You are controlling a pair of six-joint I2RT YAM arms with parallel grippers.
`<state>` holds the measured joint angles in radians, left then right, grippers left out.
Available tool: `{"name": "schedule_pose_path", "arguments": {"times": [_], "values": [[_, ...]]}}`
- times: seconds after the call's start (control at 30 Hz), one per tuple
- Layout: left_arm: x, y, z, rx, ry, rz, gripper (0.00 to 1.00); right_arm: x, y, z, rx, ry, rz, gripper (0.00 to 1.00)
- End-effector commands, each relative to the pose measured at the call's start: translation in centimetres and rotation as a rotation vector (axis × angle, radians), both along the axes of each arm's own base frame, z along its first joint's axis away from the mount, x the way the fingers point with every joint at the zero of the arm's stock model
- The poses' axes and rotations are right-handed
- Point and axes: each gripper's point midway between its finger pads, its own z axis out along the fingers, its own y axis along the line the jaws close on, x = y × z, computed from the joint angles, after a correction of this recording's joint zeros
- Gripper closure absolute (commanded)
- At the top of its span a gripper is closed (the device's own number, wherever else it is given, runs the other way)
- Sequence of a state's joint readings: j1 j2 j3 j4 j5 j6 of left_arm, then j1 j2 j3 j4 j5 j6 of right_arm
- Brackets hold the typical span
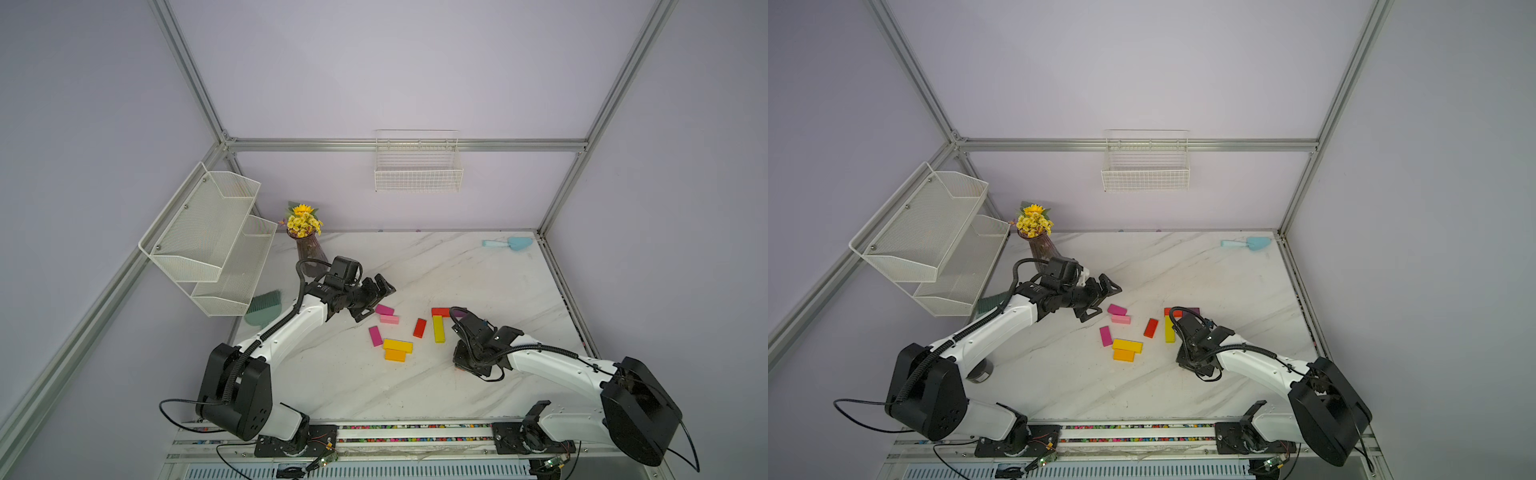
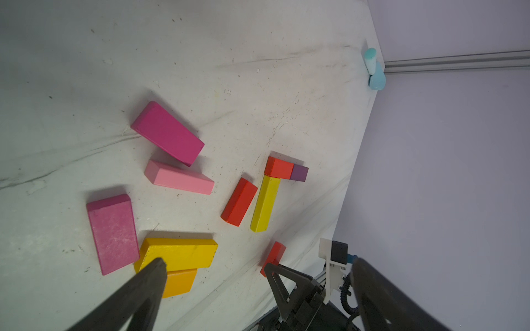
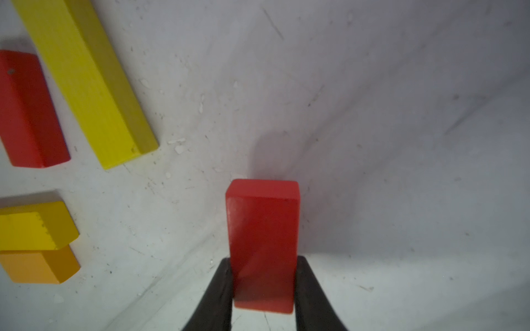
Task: Assemble the letter c with building blocks
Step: Place the building block at the center of the board, then adjust the building block at the center of the board.
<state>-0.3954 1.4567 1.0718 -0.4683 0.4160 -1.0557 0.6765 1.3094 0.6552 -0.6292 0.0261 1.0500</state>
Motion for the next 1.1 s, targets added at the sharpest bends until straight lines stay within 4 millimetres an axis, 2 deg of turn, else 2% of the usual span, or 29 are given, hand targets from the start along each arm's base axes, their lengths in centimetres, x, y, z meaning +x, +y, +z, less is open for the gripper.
{"name": "schedule_pose_path", "arguments": {"times": [0.0, 0.1, 0.13, 0.2, 0.23, 0.3, 0.47, 0.6, 0.8, 1.07], "values": [[0.6, -0.9, 1.9, -0.03, -0.049, -0.019, 0.0, 0.5, 0.4, -0.4, 0.024, -0.005, -0.003, 0.91], [0.7, -1.0, 2.0, -0.031, -0.052, -0.021, 0.0, 0.6, 0.8, -0.5, 0.039, -0.004, 0.003, 0.87], [0.7, -1.0, 2.0, -0.031, -0.052, -0.022, 0.0, 0.6, 0.8, -0.5, 0.044, -0.004, 0.008, 0.82], [0.7, -1.0, 2.1, -0.031, -0.053, -0.02, 0.0, 0.5, 0.9, -0.3, 0.051, -0.003, 0.008, 0.56], [0.7, -1.0, 2.0, -0.03, -0.053, -0.02, 0.0, 0.4, 0.9, -0.3, 0.054, -0.002, 0.007, 0.48], [0.8, -1.0, 2.2, -0.031, -0.056, -0.021, 0.0, 0.2, 1.1, -0.2, 0.063, 0.006, 0.018, 0.4], [0.8, -1.0, 2.4, -0.029, -0.063, -0.021, 0.0, -0.7, 1.9, -0.3, 0.103, 0.051, 0.075, 0.37], [0.8, -1.0, 2.5, -0.029, -0.066, -0.019, 0.0, -0.6, 2.6, 0.0, 0.134, 0.046, 0.096, 0.37], [0.8, -0.8, 2.2, -0.024, -0.06, -0.012, 0.0, 0.9, 4.5, -0.3, 0.18, 0.031, 0.121, 0.37], [0.8, -0.7, 2.4, -0.023, -0.063, -0.002, 0.0, 3.5, 8.4, 1.6, 0.3, -0.036, 0.214, 0.37]]}}
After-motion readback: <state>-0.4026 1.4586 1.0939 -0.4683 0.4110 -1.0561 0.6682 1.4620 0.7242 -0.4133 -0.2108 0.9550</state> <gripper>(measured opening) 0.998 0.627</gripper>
